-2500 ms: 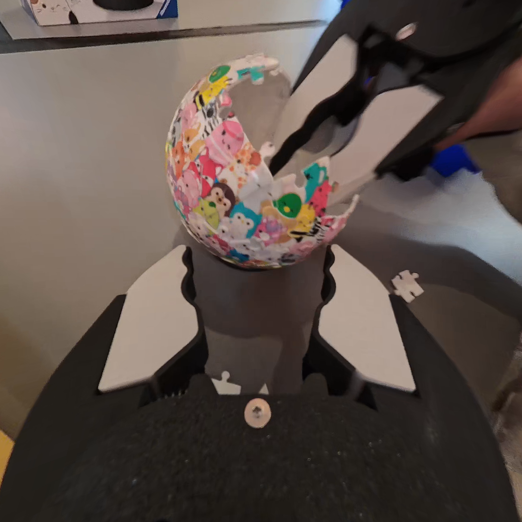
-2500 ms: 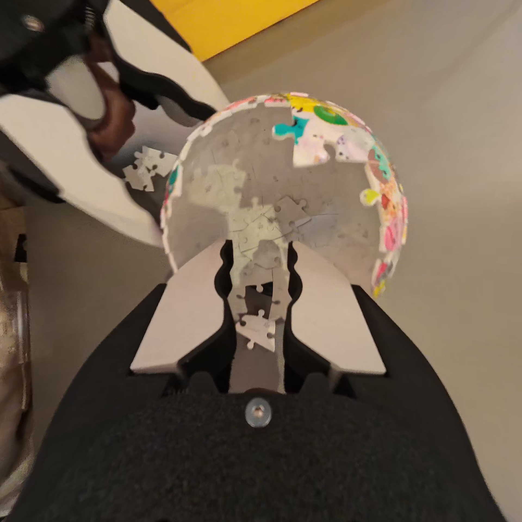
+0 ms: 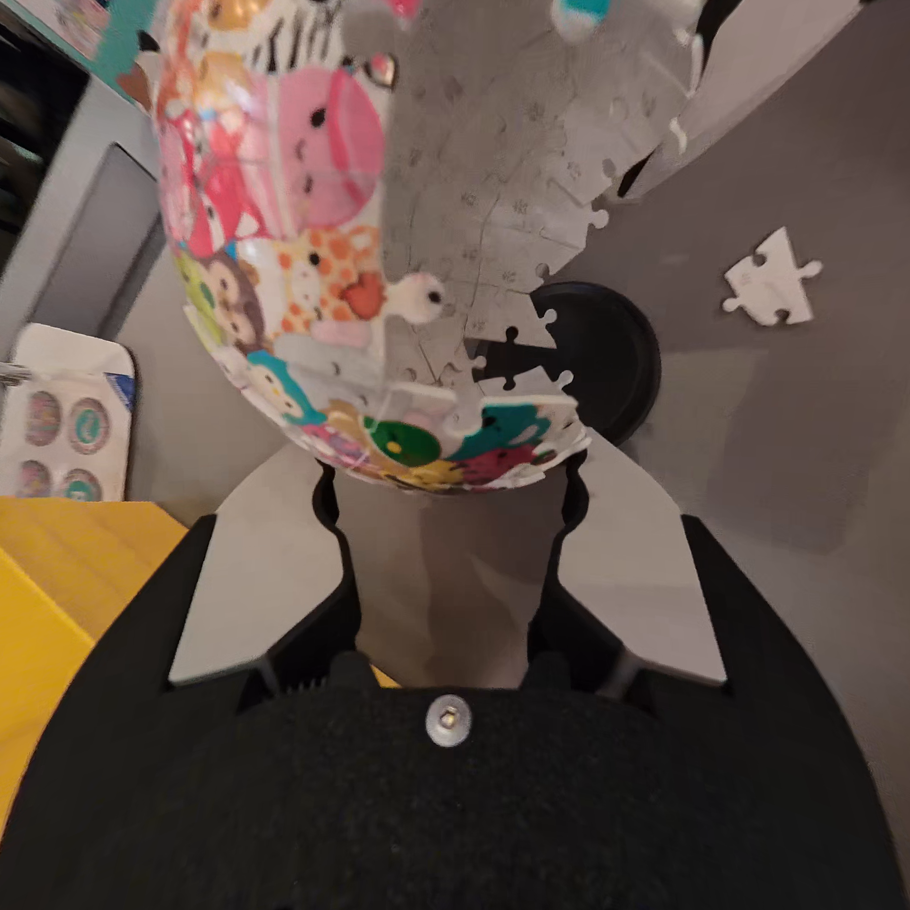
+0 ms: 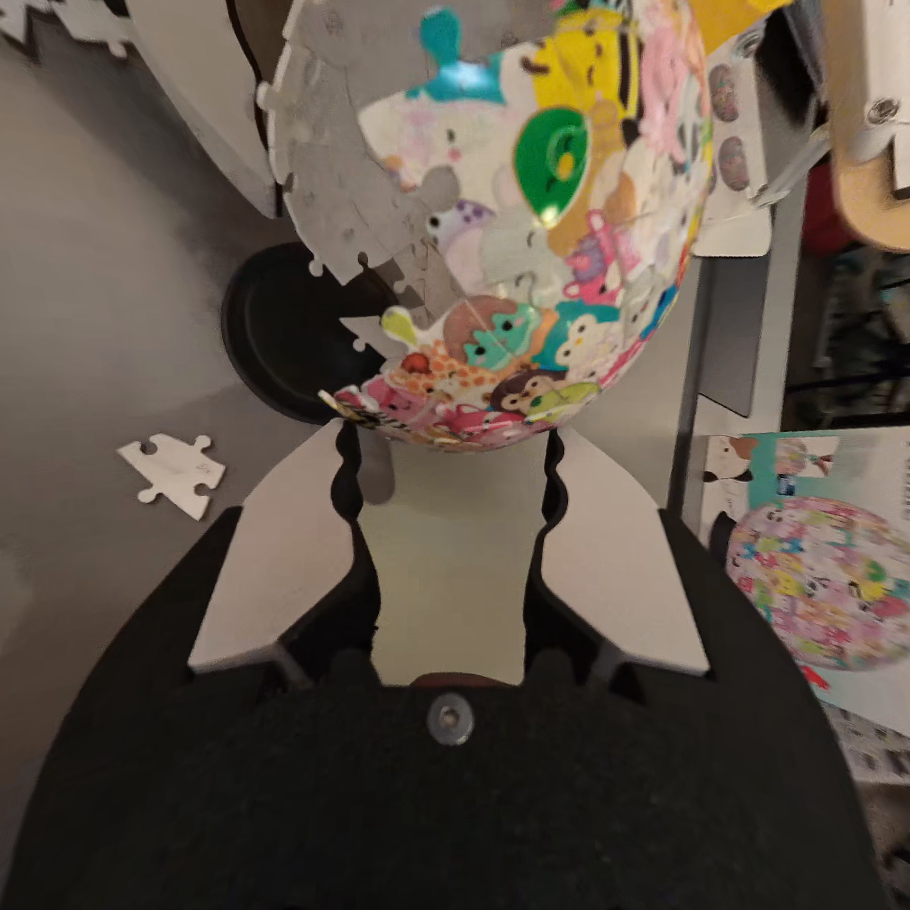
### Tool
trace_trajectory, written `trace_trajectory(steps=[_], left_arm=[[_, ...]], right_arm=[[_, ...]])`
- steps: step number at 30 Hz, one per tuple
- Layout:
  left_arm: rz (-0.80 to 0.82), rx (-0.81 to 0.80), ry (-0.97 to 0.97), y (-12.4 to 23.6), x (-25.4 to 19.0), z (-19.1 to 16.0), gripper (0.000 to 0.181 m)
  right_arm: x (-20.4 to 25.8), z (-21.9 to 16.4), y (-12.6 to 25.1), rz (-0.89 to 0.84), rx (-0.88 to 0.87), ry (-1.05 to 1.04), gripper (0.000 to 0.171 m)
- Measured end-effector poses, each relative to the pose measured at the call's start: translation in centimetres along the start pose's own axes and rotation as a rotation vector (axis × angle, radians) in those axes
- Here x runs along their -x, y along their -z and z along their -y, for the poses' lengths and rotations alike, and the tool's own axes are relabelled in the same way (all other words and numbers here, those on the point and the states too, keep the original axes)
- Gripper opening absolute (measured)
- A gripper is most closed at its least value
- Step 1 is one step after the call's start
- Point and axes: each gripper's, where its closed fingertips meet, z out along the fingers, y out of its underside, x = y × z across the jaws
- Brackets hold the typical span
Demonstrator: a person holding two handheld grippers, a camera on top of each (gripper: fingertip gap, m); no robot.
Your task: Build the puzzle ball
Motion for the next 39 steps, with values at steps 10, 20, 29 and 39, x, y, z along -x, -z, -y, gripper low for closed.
trace_trajectory(steps=[10, 20, 29, 39], left_arm=[[0.251, -0.018, -0.244, -0.2, -1.0, -1.8, 0.090], [0.421, -0.084, -0.364, 0.3, -0.9, -1.1, 0.089], [0.534, -0.121, -0.438, 2.2, 0.0, 0.4, 0.089], [0.603, -0.133, -0.461, 4.5, 2.6, 2.3, 0.088]], right_arm=[[2.4, -0.8, -0.2, -0.278, 0.154, 0.201, 0.063], [2.5, -1.0, 0.7, -0.524, 0.227, 0.256, 0.058], [1.6, -0.4, 2.1, -0.598, 0.241, 0.304, 0.062], [-1.2, 1.7, 4.5, -0.683, 0.239, 0.377, 0.061]])
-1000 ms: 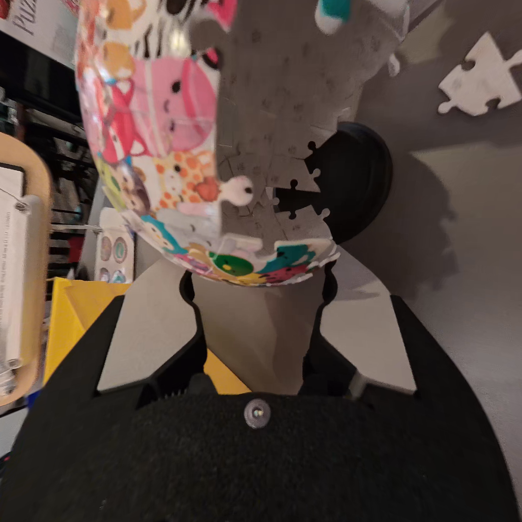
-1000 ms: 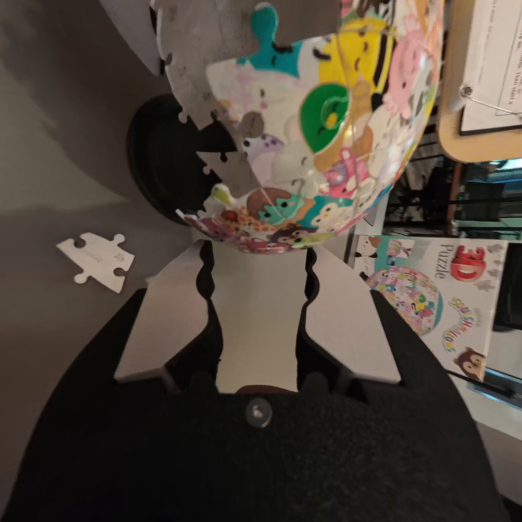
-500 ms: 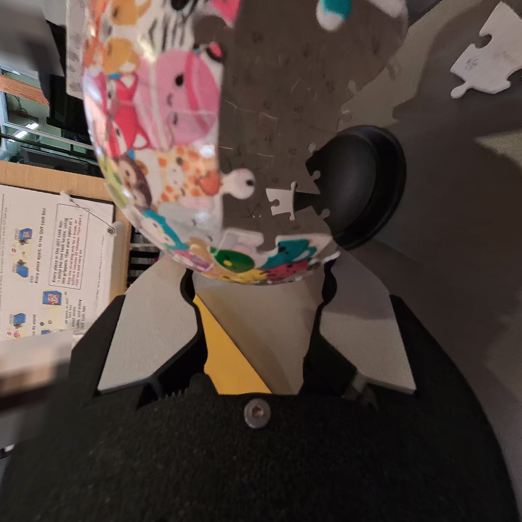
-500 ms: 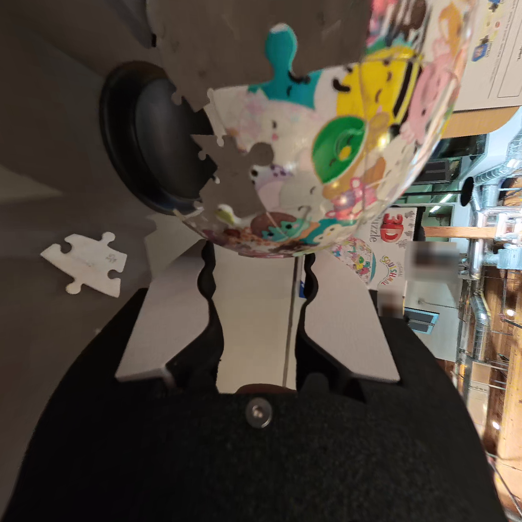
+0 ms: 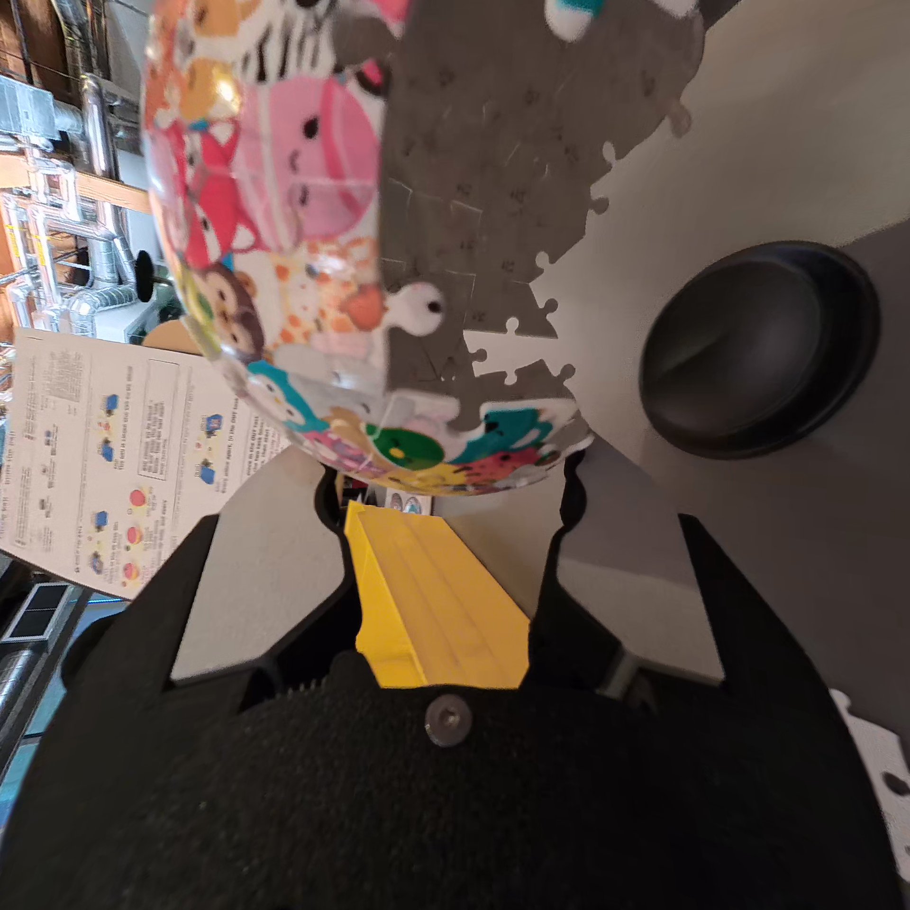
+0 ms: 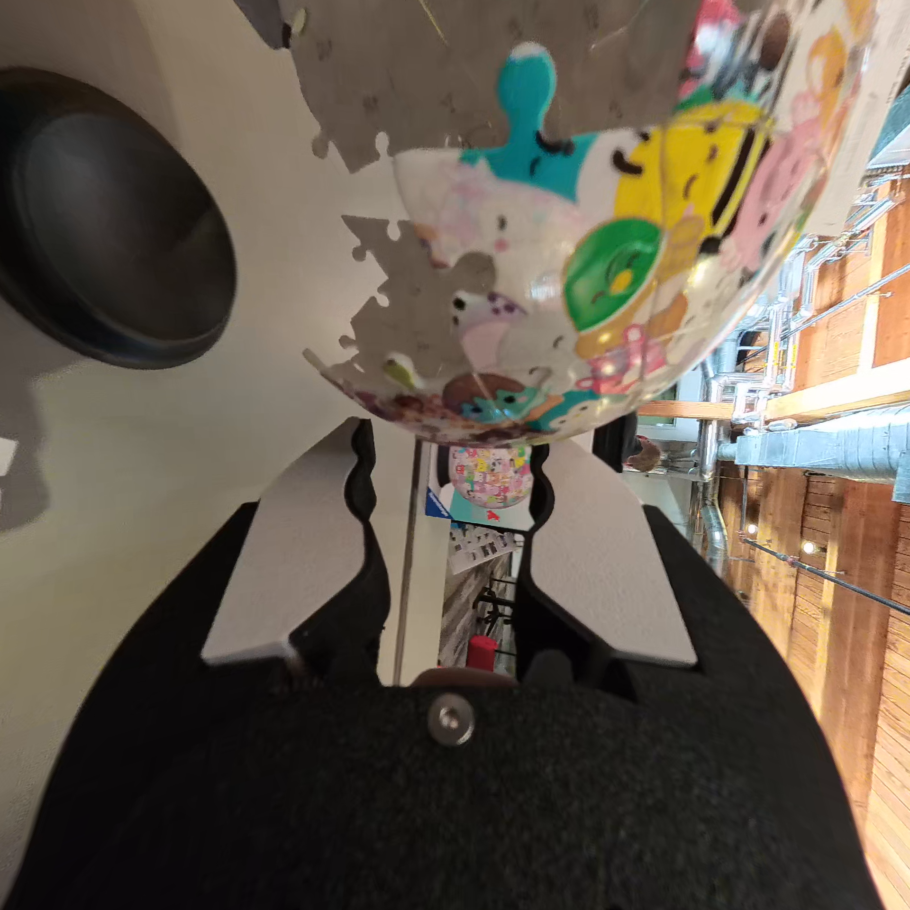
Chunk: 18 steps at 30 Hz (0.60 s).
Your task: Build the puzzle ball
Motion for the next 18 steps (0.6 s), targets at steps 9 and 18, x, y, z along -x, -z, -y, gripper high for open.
trace_trajectory(steps=[9, 18], left_arm=[[0.056, -0.006, -0.027, 0.1, 1.7, 0.6, 0.088], [0.160, -0.039, -0.054, 0.3, 4.1, 2.4, 0.088]], right_arm=[[-1.8, -0.1, 0.6, -0.045, 0.019, 0.036, 0.059], [-4.4, -1.0, 1.5, -0.135, 0.043, 0.057, 0.057]])
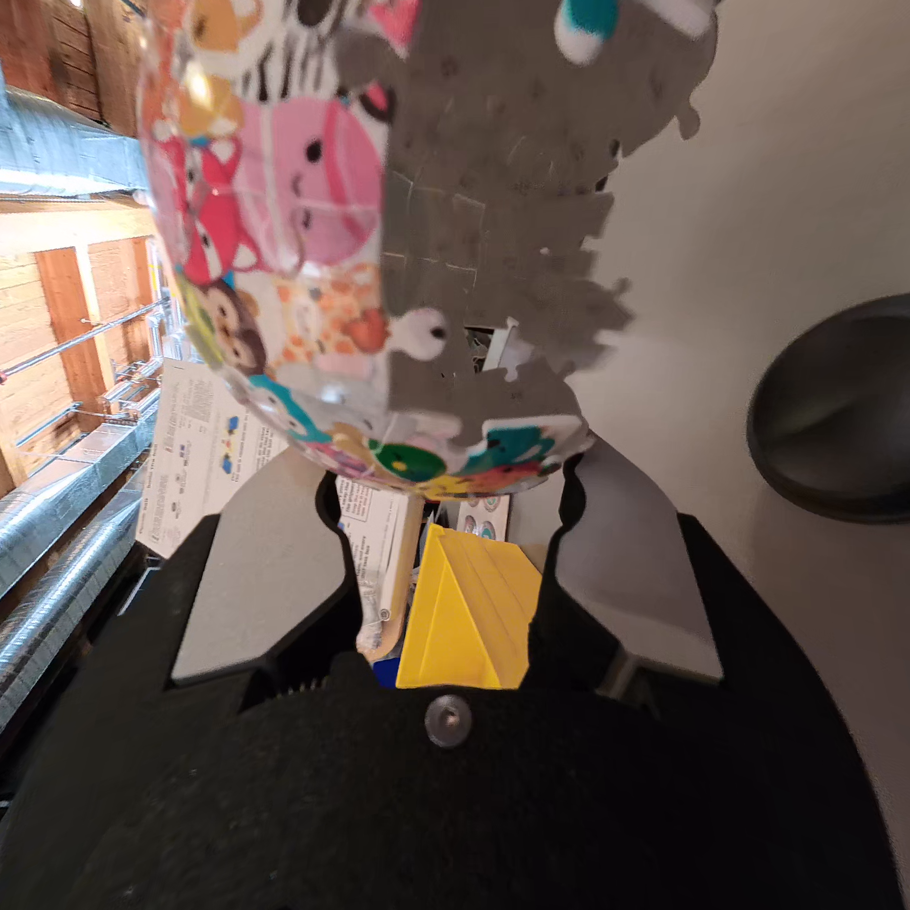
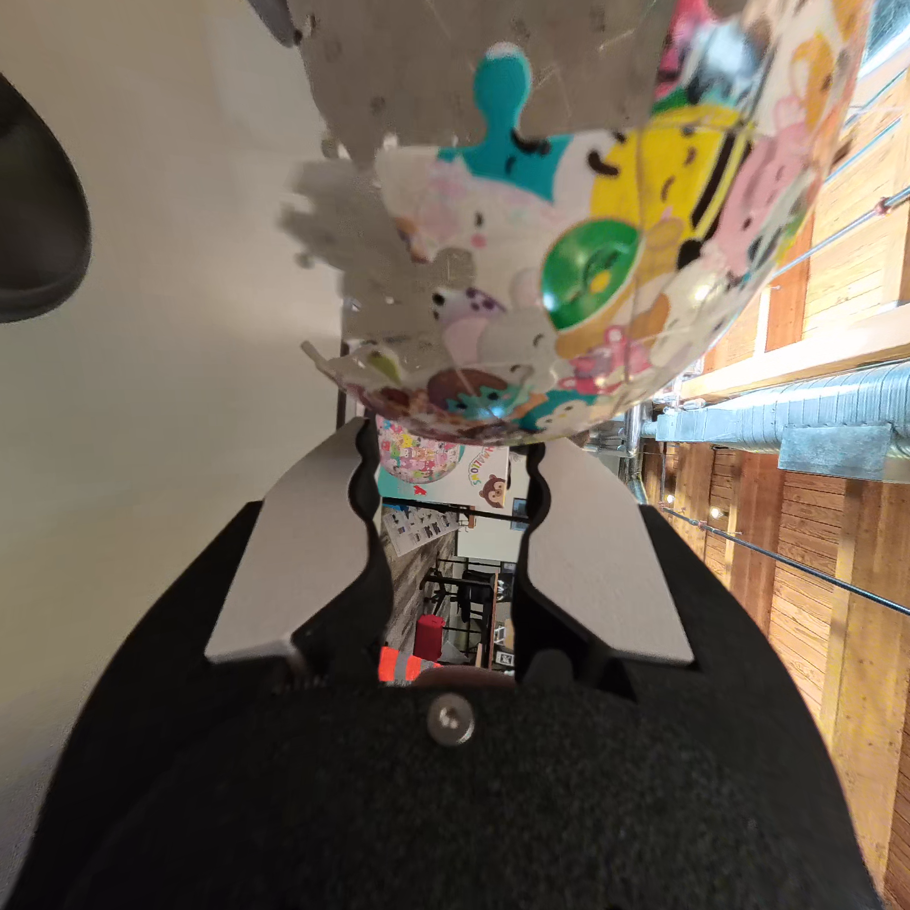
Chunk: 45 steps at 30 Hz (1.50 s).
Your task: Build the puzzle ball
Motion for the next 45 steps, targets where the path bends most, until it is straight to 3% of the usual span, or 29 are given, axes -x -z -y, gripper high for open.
trace_trajectory(steps=[7, 11, 17, 21, 26, 30, 38, 45], left_arm=[[-0.021, -0.004, 0.007, 0.5, -0.2, 0.5, 0.087], [-0.169, 0.029, 0.058, 0.8, -3.0, -0.6, 0.087], [-0.560, 0.070, 0.241, 1.6, -7.6, -1.5, 0.086], [-0.892, 0.071, 0.425, 2.9, -9.6, -0.9, 0.074], [-1.127, 0.125, 0.491, 2.9, -11.3, -1.1, 0.076], [-1.188, 0.203, 0.431, 2.1, -11.8, -2.2, 0.079], [-1.258, 0.250, 0.374, 1.7, -11.5, -3.0, 0.077], [-1.272, 0.247, 0.419, 3.4, -10.2, -4.2, 0.080]], right_arm=[[-0.2, -0.3, 0.5, 0.025, 0.012, -0.002, 0.059], [2.4, 0.3, 0.4, 0.164, -0.035, -0.018, 0.055], [7.1, 0.8, 0.1, 0.578, -0.116, -0.136, 0.056], [9.1, 0.3, 0.0, 0.819, -0.148, -0.147, 0.057], [11.4, 0.3, 0.1, 1.199, -0.175, -0.312, 0.054], [12.4, 0.8, -0.1, 1.388, -0.186, -0.378, 0.063], [12.4, 0.6, -0.9, 1.464, -0.203, -0.404, 0.072], [9.8, -3.8, -1.3, 1.319, -0.097, -0.455, 0.075]])
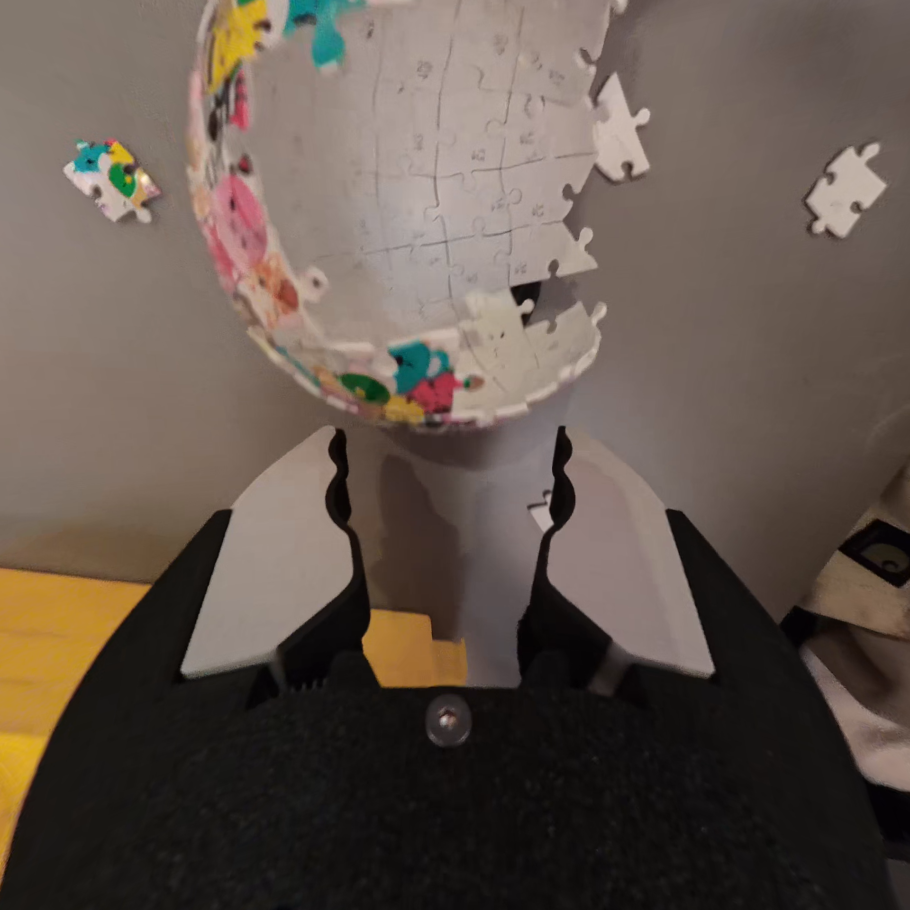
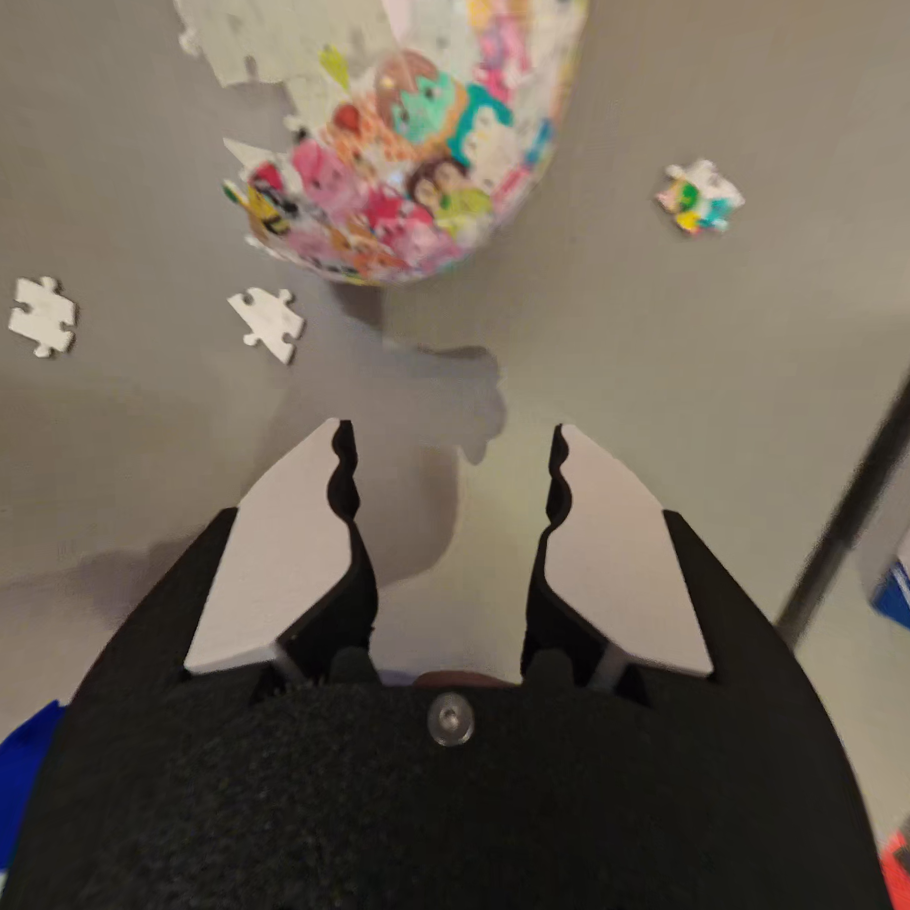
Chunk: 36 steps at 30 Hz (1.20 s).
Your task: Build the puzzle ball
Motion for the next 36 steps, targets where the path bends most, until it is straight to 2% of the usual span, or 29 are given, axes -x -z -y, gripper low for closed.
trace_trajectory(steps=[3, 5, 8, 12, 13, 15, 19, 20, 21, 24, 27, 29, 31, 34, 36], left_arm=[[0.008, -0.083, 0.043, 2.4, 0.0, -0.5, 0.079], [-0.007, -0.154, 0.080, 3.6, -0.4, -0.4, 0.078], [-0.047, -0.287, 0.142, 4.8, -2.3, 0.4, 0.071], [-0.022, -0.517, 0.238, 7.1, -5.6, 0.8, 0.068], [-0.009, -0.570, 0.268, 7.6, -6.4, 0.5, 0.068], [-0.018, -0.661, 0.326, 8.2, -8.3, -0.4, 0.067], [-0.003, -0.734, 0.403, 7.7, -10.7, -2.5, 0.066], [-0.015, -0.742, 0.419, 7.4, -11.2, -3.0, 0.066], [-0.024, -0.746, 0.437, 7.1, -11.5, -3.5, 0.065], [-0.037, -0.757, 0.467, 6.6, -12.1, -5.0, 0.063], [0.007, -0.767, 0.483, 6.8, -12.0, -6.6, 0.062], [0.038, -0.801, 0.490, 7.5, -12.0, -7.5, 0.061], [0.053, -0.830, 0.492, 7.9, -12.4, -8.6, 0.060], [-0.038, -0.921, 0.530, 8.3, -13.9, -9.6, 0.061], [-0.094, -0.947, 0.542, 8.1, -14.8, -9.9, 0.061]], right_arm=[[-1.8, 0.6, 3.4, -0.146, -0.114, -0.056, 0.066], [-3.8, 2.2, 4.0, -0.232, -0.197, -0.056, 0.059], [-7.9, 3.7, 0.9, -0.279, -0.183, -0.108, 0.063], [-10.4, 5.6, -7.0, -0.141, -0.168, -0.219, 0.068], [-11.0, 5.9, -8.3, -0.156, -0.169, -0.212, 0.068], [-11.9, 6.7, -9.5, -0.218, -0.204, -0.179, 0.062], [-12.8, 7.6, -10.6, -0.221, -0.237, -0.219, 0.061], [-12.8, 7.7, -10.7, -0.201, -0.241, -0.246, 0.054], [-12.4, 7.7, -10.8, -0.155, -0.236, -0.262, 0.039], [-12.2, 6.9, -10.5, -0.177, -0.216, -0.289, 0.038], [-10.8, 5.3, -8.6, -0.185, -0.196, -0.377, 0.037], [-8.9, 4.6, -5.1, -0.255, -0.241, -0.443, 0.037], [-4.9, 3.9, -0.8, -0.321, -0.298, -0.517, 0.037], [4.8, 5.0, 2.9, -0.178, -0.584, -0.801, 0.037], [10.8, 6.3, 2.2, -0.013, -0.786, -1.018, 0.037]])
